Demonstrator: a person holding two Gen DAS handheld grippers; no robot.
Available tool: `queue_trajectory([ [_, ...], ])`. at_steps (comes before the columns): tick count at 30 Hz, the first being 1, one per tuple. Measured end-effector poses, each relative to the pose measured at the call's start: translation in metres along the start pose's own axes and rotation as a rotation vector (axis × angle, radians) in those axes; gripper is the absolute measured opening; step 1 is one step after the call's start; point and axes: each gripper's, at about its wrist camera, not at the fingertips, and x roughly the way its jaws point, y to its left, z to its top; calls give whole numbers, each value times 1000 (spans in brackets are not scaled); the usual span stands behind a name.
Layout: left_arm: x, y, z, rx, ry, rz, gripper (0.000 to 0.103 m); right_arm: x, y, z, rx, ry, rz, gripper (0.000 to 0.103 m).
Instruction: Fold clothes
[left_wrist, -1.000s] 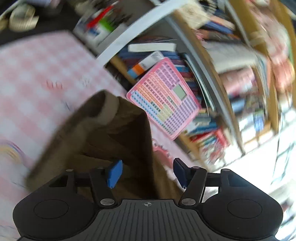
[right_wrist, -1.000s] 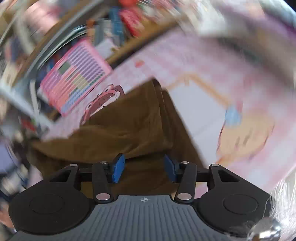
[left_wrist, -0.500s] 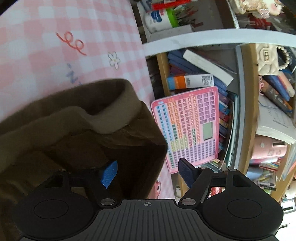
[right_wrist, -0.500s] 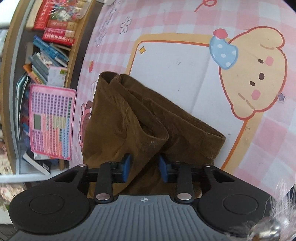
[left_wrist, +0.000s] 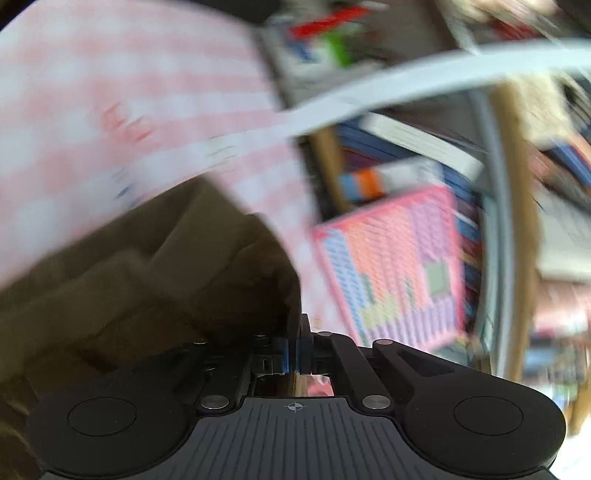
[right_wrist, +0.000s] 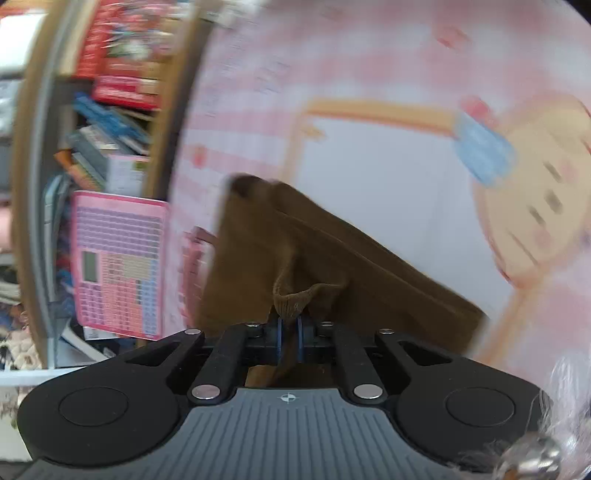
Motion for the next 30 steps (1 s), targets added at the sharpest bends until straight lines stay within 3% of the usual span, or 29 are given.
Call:
queue_trajectory([
  [3, -43, -27, 0, 194, 29, -174, 1, -24, 39, 9, -114, -57, 138, 6],
  [5, -78, -27, -5, 271, 31, -227, 2, -53, 55, 6, -195, -86, 218, 6],
  [7, -101, 6, -12, 247, 48, -169, 2, -75, 47, -3, -238, -83, 207, 6],
  [9, -100, 56, -25, 154, 123, -32, 2, -81, 17, -16, -249, -52, 87, 6],
  [11, -90, 97, -38, 60, 169, 80, 2, -62, -23, -31, -219, 40, -97, 6],
  [12, -86, 109, -44, 37, 176, 108, 2, -52, -41, -37, -196, 72, -173, 6],
  [14, -80, 118, -50, 16, 170, 118, 2, -42, -60, -45, -175, 79, -227, 6],
  [17, -77, 98, -42, 32, 149, 59, 2, -42, -47, -44, -184, 25, -166, 6],
  [21, -81, 44, -23, 101, 96, -98, 2, -54, 27, -25, -349, -109, -6, 6],
  [23, -94, 25, -21, 120, 67, -200, 2, -80, 60, -20, -411, -197, 117, 6],
  [24, -100, 23, -21, 139, 64, -216, 2, -92, 69, -20, -438, -231, 161, 6],
  [25, -105, 25, -23, 157, 65, -218, 2, -101, 68, -23, -457, -245, 168, 6],
  [27, -102, 52, -27, 121, 97, -135, 2, -115, 60, -29, -487, -261, 167, 6],
  [30, -90, 97, -36, 52, 152, 6, 2, -87, 4, -41, -424, -135, -34, 6],
])
